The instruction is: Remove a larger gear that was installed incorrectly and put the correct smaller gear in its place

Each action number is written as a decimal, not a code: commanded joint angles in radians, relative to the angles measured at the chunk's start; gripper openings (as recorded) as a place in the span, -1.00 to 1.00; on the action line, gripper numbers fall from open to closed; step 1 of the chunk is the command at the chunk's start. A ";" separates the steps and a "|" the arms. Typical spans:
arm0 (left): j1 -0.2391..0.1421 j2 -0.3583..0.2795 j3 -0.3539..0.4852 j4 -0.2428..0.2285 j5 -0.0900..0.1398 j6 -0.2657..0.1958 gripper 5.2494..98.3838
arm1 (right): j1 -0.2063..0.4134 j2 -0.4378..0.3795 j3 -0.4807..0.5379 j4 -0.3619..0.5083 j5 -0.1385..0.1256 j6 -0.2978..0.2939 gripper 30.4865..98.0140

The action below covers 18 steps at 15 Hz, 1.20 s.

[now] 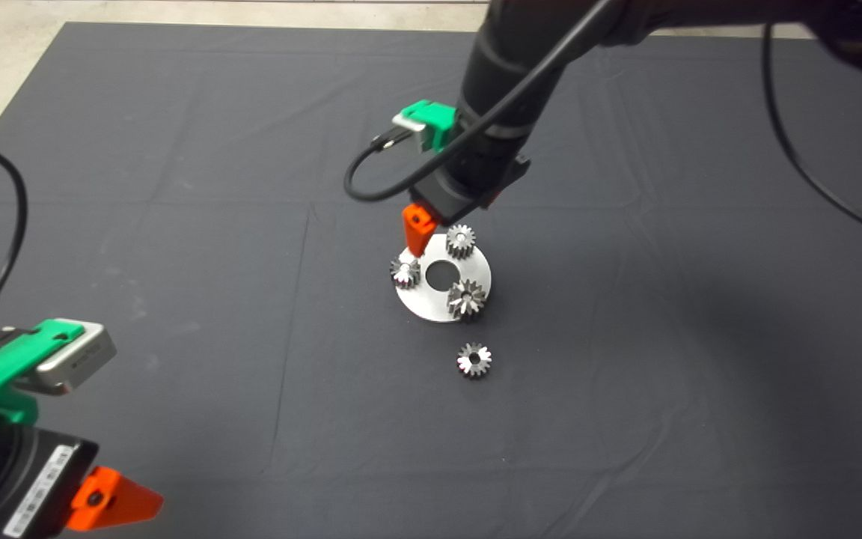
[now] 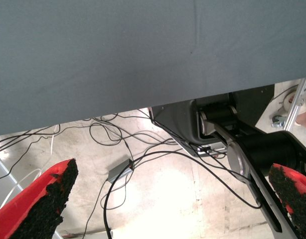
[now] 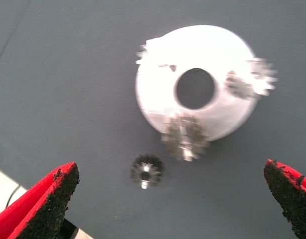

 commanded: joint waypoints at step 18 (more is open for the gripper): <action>-0.010 -0.014 0.014 -0.015 0.012 -0.007 1.00 | -0.216 -0.130 0.050 -0.173 -0.035 -0.122 0.99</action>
